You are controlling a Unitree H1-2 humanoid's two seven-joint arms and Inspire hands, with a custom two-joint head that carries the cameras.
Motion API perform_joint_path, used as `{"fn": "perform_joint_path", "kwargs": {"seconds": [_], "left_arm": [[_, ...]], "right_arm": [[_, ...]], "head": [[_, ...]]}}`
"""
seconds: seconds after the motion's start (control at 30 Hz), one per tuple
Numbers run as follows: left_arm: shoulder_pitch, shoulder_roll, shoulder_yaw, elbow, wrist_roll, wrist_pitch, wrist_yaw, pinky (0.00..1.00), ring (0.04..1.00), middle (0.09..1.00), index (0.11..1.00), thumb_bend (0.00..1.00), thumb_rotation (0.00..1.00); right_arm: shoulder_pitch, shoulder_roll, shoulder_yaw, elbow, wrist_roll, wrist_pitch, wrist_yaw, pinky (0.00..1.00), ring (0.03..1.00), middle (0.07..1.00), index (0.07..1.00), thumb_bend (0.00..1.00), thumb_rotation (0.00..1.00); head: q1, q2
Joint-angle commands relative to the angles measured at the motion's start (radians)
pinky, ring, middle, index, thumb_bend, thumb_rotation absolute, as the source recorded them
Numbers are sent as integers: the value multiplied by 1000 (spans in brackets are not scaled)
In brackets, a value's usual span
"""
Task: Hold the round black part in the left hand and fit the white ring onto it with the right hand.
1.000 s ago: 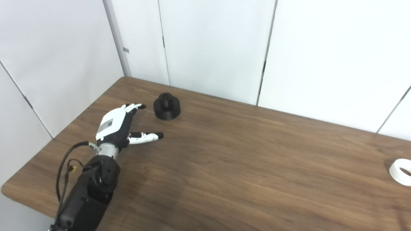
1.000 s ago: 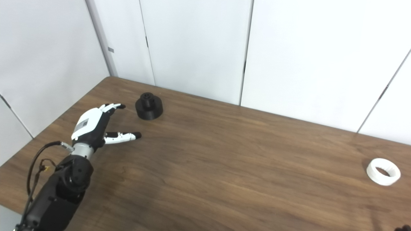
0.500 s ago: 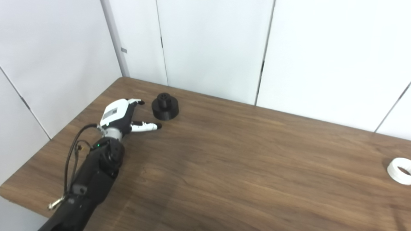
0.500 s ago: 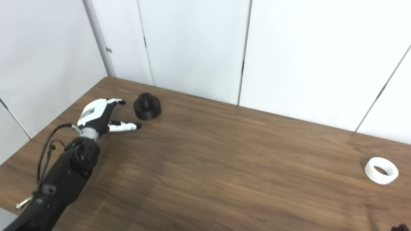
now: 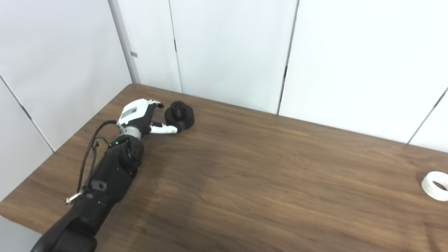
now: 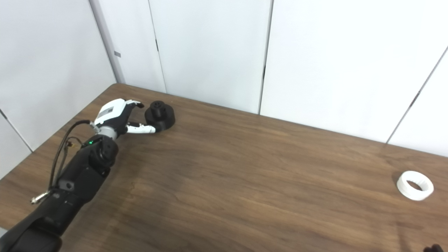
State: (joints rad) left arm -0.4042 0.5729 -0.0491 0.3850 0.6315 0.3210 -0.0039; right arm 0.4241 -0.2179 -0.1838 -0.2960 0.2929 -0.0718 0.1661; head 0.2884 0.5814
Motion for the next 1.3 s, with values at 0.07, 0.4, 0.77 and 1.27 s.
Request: {"fn": "perform_joint_path", "kwargs": {"seconds": [0.07, 0.4, 0.77, 1.27], "left_arm": [[-86, 43, -26, 33, 14, 11, -1, 1000, 1000, 939, 819, 1000, 527], [-145, 38, -73, 129, 4, 1, 12, 1000, 998, 926, 820, 1000, 524], [-174, 27, -84, 185, -14, -13, 41, 1000, 995, 921, 821, 1000, 533], [-201, 11, -85, 231, -48, -26, 78, 1000, 978, 906, 827, 1000, 477]], "right_arm": [[15, 0, 9, -30, 1, -8, 9, 1000, 1000, 1000, 1000, 606, 1000], [19, -1, 15, -31, -2, -17, 8, 1000, 1000, 1000, 1000, 598, 1000], [22, 0, 16, -33, -4, -16, 2, 1000, 1000, 1000, 1000, 588, 1000], [26, 5, 22, -39, -15, -15, -5, 1000, 1000, 995, 1000, 588, 1000]], "head": [[-2, 3], [-4, 5], [-5, 4], [-19, 6]]}}
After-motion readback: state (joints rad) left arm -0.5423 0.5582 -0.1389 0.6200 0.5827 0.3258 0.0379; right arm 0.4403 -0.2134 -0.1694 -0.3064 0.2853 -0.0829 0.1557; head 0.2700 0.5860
